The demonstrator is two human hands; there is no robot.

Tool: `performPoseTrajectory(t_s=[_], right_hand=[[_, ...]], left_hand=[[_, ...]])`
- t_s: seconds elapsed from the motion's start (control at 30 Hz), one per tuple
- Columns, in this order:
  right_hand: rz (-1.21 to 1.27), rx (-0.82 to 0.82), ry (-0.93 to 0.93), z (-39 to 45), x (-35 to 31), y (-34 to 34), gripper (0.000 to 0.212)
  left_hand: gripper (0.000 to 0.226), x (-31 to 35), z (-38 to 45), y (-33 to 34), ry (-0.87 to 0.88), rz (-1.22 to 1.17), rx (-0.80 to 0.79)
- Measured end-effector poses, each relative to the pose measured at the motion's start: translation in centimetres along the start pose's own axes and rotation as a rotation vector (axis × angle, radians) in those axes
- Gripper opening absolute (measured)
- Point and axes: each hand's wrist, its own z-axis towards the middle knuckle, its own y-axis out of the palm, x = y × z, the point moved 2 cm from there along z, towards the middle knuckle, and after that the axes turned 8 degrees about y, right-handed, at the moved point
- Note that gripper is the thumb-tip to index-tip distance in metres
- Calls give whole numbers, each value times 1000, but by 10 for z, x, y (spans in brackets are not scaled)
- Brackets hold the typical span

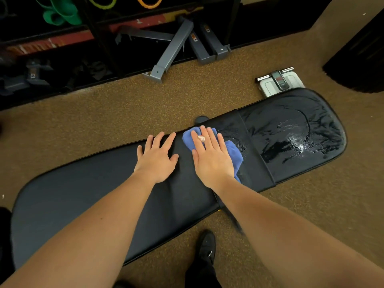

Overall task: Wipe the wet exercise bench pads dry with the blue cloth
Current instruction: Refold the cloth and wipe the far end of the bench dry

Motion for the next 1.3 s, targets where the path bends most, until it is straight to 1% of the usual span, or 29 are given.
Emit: performPoseTrajectory(t_s=[0.07, 0.17, 0.2, 0.3, 0.33, 0.37, 0.43, 0.47, 0.5, 0.57, 0.6, 0.63, 0.7, 0.77, 0.8, 0.87, 1.0, 1.07, 1.13, 1.2, 1.3], right_hand=[[36, 30, -1, 14, -2, 1, 51], [143, 22, -23, 41, -3, 0, 45], [238, 20, -27, 50, -2, -4, 42], [681, 59, 56, 63, 12, -31, 37], [764, 84, 87, 64, 20, -40, 37], [779, 125, 99, 63, 26, -49, 37], [706, 228, 55, 60, 30, -62, 37], [650, 257, -17, 58, 29, -63, 37], [565, 248, -118, 56, 28, -57, 39], [283, 118, -307, 47, 26, -31, 44], [160, 49, -351, 43, 29, -18, 47], [99, 14, -360, 41, 33, -11, 49], [93, 4, -319, 48, 41, -10, 50], [115, 3, -244, 61, 47, -17, 50], [126, -3, -204, 68, 51, -21, 50], [134, -18, -140, 81, 60, -26, 52], [155, -70, -58, 92, 78, -29, 56], [178, -73, -38, 92, 82, -30, 55], [198, -67, -45, 87, 84, -32, 49], [208, -24, -63, 79, 85, -31, 45], [213, 9, -52, 64, 85, -27, 46]], left_hand=[[68, 0, 0, 0, -1, 3, 6], [67, 1, -1, 0, -5, -3, 2], [67, 1, -1, 0, -6, -7, 2], [67, 2, -2, 0, -6, -10, 15], [67, 3, -1, 1, -7, -11, 21], [67, 3, -1, 1, -10, -15, 28], [66, 7, 1, 1, -26, -29, 50], [65, 10, 3, 0, -39, -33, 70], [63, 14, 6, -2, -50, -30, 99], [58, 23, 11, -5, -54, -19, 176], [58, 29, 14, -6, -43, -32, 209], [60, 34, 16, -6, -26, -62, 228], [72, 44, 19, -5, 0, -121, 219], [85, 51, 19, -4, 5, -143, 176], [87, 53, 19, -3, 2, -143, 157], [83, 54, 17, -2, 4, -129, 127], [68, 57, 15, -1, 80, -57, 79], [66, 58, 15, -1, 93, -39, 68], [67, 58, 17, -2, 86, -45, 60], [68, 58, 17, -4, 81, -46, 48], [69, 58, 17, -6, 79, -57, 38]])
